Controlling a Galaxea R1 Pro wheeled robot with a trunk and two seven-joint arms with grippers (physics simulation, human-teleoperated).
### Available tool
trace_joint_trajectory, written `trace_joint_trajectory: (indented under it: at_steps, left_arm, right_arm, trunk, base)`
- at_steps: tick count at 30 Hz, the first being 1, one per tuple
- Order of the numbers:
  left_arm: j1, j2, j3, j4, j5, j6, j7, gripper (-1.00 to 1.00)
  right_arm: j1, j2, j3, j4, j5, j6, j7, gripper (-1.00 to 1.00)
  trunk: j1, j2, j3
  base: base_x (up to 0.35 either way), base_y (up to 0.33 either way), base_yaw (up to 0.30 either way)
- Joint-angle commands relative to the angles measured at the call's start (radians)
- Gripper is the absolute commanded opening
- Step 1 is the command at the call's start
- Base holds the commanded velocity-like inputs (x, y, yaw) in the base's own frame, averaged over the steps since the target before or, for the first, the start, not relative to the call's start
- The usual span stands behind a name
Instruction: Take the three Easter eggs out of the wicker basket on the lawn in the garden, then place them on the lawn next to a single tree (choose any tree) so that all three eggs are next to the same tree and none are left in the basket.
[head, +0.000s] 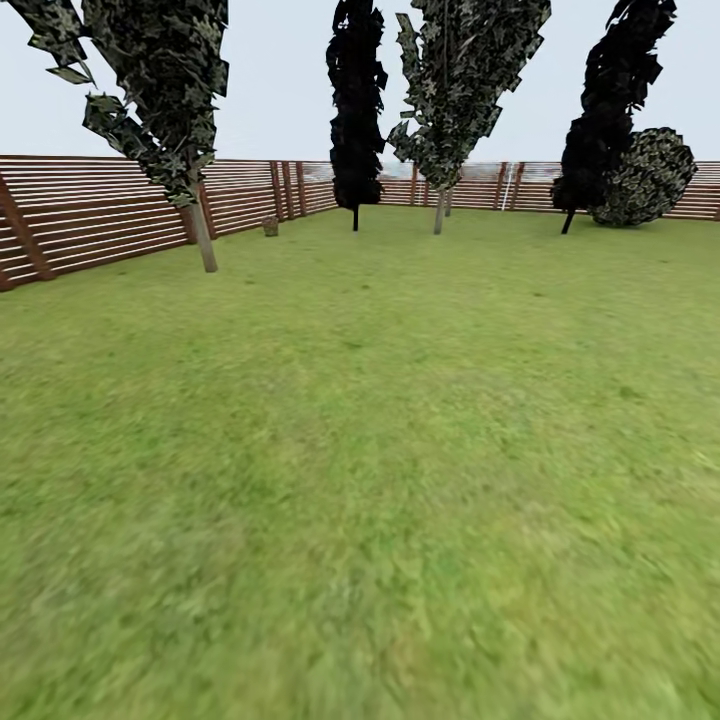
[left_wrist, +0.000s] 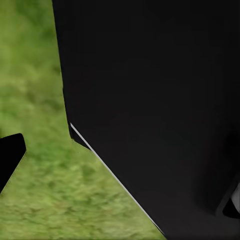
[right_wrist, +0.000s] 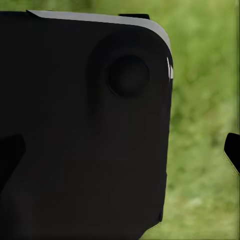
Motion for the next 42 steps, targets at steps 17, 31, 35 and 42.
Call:
trace_joint_trajectory:
  at_steps: [17, 31, 35, 42]
  left_arm:
    - [0.001, 0.000, 0.000, -0.002, 0.001, 0.000, -0.001, 1.00]
    - [0.001, 0.000, 0.000, -0.002, 0.001, 0.000, -0.001, 1.00]
    - [0.001, 0.000, 0.000, -0.002, 0.001, 0.000, -0.001, 1.00]
    - [0.001, 0.000, 0.000, -0.002, 0.001, 0.000, 0.000, 1.00]
  right_arm:
    - [0.000, 0.000, 0.000, 0.001, 0.000, -0.003, -0.001, 1.00]
    - [-0.001, 0.001, -0.005, 0.000, -0.005, -0.003, 0.001, 1.00]
    - [-0.001, 0.006, -0.004, -0.001, -0.005, -0.003, 0.001, 1.00]
    - [-0.001, 0.008, -0.004, 0.001, -0.006, -0.002, 0.005, 1.00]
  trunk:
    - [0.001, 0.000, -0.001]
    - [0.001, 0.000, -0.001]
    - [0.001, 0.000, -0.001]
    - [0.001, 0.000, -0.001]
  base:
    - [0.340, 0.000, 0.000]
    - [0.341, 0.000, 0.000]
    - [0.340, 0.000, 0.000]
    - [0.340, 0.000, 0.000]
